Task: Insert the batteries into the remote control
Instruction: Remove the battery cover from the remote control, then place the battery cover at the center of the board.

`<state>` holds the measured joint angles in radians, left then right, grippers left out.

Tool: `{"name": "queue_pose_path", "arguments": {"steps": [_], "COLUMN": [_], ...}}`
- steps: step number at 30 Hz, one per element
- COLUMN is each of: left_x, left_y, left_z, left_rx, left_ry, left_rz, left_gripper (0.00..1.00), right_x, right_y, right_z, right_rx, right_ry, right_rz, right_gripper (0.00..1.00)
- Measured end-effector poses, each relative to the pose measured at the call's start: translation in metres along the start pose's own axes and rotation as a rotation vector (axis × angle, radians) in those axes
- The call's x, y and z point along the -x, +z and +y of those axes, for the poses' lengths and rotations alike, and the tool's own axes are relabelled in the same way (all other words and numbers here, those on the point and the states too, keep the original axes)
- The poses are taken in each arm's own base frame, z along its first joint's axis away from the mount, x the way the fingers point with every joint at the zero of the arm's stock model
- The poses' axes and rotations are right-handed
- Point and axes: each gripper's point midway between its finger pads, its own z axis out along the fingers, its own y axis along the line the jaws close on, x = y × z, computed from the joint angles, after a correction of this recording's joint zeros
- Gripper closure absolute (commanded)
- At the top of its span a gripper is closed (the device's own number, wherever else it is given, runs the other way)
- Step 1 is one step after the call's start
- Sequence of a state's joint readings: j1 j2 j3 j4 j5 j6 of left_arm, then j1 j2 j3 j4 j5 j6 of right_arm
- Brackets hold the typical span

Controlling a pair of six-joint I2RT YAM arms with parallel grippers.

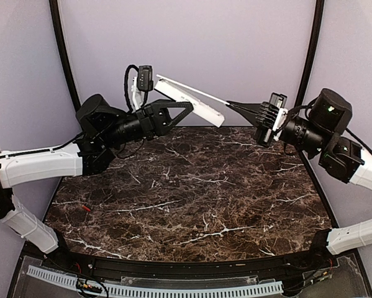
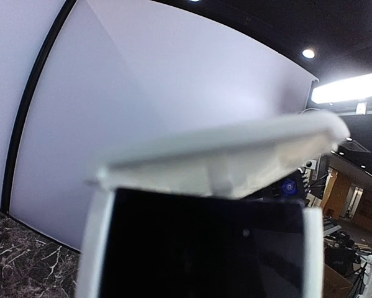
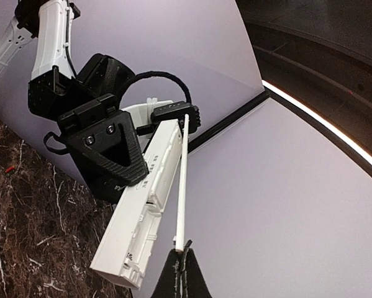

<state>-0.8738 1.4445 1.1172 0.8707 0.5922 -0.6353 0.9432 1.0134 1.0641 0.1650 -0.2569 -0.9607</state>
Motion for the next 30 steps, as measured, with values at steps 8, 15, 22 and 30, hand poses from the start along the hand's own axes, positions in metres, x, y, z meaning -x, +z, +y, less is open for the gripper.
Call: {"name": "queue_pose_path", "arguments": {"steps": [8,15,22,30], "left_x": [-0.005,-0.009,-0.002,0.023], "left_y": [-0.002,-0.008,-0.03,-0.054], "left_z": [0.01,0.014,0.014,0.003], "left_rx": [0.05,0.088,0.16,0.234], "left_ry": [0.018,0.038,0.101,0.22], "left_rz": [0.01,0.015,0.007,-0.034], "left_gripper": [1.0,1.0,1.0,1.0], "right_x": [0.002,-0.015,-0.067,-0.184], "right_y": [0.001,0.004,0.001,-0.044], "right_z": [-0.014,-0.025,-0.045,0.007], "right_rx": [-0.063,-0.133,-0.266,-0.393], "right_ry": [0.163,0.324,0.644,1.233], "right_rz": [-0.007,0.068,0.277,0.603], "right_gripper": [1.0,1.0,1.0,1.0]}}
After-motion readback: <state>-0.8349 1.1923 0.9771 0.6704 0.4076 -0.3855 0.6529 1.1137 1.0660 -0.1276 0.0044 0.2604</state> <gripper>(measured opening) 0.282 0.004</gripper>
